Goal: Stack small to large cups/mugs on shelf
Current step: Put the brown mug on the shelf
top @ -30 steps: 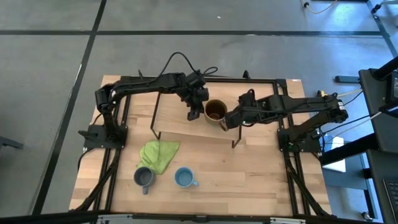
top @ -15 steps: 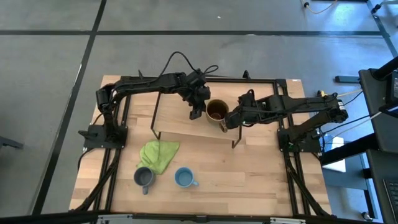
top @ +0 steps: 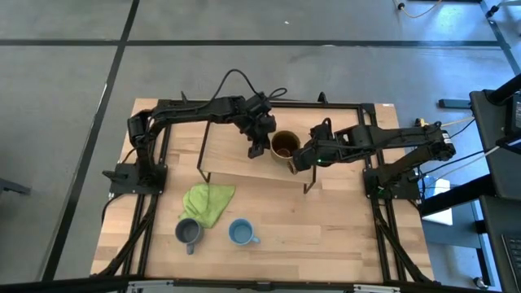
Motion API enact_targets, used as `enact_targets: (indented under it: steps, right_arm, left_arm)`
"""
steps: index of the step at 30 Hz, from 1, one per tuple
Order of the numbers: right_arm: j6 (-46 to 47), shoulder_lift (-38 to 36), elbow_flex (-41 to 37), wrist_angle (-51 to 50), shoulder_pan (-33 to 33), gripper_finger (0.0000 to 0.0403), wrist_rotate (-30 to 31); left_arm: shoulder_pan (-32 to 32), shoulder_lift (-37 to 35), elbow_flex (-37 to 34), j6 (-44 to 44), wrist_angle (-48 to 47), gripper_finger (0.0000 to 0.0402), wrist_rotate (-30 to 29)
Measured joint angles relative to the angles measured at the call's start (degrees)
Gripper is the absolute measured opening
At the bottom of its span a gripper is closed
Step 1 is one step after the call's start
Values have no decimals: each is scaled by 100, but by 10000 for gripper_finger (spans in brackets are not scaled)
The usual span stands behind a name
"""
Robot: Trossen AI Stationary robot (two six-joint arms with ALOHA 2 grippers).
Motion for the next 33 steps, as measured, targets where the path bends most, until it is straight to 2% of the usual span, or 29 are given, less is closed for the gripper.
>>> enact_targets:
  steps: [19, 33]
  right_arm:
    - [52, 0, 0, -171, 15, 10, 141]
    - [47, 0, 0, 343, 98, 10, 142]
  left_arm:
    - [-100, -2, 0, 27, 102, 0, -63]
    - [-27, 17, 6, 129, 206, 0, -105]
